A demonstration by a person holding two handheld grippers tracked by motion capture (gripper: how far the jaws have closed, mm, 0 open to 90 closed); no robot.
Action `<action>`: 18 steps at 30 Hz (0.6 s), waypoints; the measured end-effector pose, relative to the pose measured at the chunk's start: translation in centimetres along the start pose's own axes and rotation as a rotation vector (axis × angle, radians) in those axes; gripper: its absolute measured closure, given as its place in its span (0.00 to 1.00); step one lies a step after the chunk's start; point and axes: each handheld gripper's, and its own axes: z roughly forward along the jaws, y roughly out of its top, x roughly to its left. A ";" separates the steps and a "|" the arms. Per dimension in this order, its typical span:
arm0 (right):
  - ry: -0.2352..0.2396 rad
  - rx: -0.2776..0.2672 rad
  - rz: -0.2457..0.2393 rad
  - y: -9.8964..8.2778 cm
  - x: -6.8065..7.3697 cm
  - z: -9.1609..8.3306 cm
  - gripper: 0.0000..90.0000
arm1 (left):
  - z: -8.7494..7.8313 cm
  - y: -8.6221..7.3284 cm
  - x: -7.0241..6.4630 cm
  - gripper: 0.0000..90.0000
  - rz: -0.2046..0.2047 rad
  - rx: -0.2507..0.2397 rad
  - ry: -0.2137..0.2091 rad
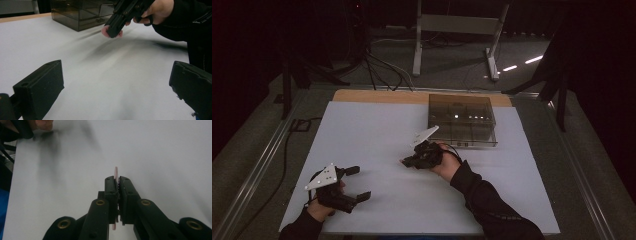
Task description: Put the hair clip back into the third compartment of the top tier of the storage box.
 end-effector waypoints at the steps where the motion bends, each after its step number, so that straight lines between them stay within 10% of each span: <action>1: -0.002 0.000 0.001 0.0 0.0 -0.2 0.96 | 0.0 0.0 0.0 0.01 -0.001 -0.001 0.000; 18: -0.023 -0.037 0.002 0.3 -0.5 -2.5 0.96 | 0.0 0.0 0.0 0.01 -0.004 -0.003 0.001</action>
